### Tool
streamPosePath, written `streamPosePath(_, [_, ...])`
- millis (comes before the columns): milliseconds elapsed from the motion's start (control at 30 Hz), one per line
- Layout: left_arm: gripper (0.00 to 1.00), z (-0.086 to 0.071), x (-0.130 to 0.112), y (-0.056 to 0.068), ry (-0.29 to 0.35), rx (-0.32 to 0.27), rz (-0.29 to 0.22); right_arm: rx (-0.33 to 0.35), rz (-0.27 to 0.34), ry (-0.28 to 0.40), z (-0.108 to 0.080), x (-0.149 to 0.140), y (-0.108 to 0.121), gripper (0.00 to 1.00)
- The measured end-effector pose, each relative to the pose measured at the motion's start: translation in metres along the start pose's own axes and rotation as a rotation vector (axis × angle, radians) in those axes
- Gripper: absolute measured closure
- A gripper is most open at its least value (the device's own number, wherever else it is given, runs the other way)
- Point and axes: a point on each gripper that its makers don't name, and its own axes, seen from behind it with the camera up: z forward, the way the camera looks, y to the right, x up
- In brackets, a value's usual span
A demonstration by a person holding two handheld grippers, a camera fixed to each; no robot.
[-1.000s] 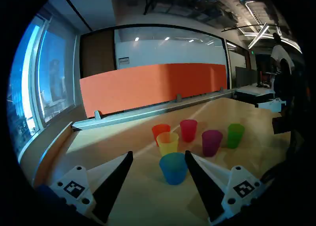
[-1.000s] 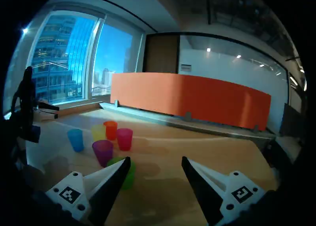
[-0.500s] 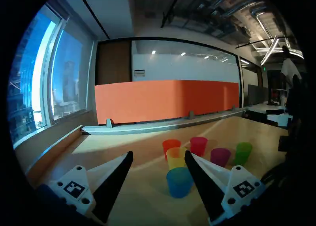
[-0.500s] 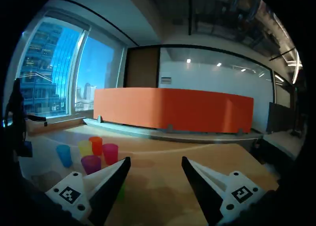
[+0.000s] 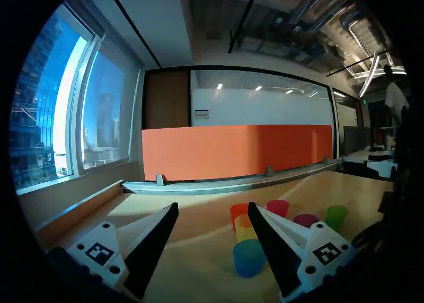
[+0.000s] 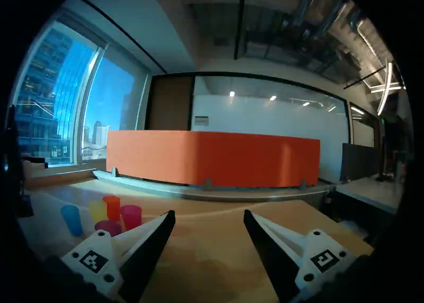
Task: Pour water
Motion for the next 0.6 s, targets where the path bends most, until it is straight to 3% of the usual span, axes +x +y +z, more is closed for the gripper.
streamPosePath(267, [0.03, 0.004, 0.001, -0.001, 0.009, 0.02, -0.015, -0.014, 0.004, 0.016, -0.002, 0.006, 0.001, 0.0])
streamPosePath(600, [0.03, 0.007, 0.003, -0.014, 0.05, 0.085, 0.001, -0.02, 0.019, -0.001, 0.0, 0.007, -0.002, 0.0])
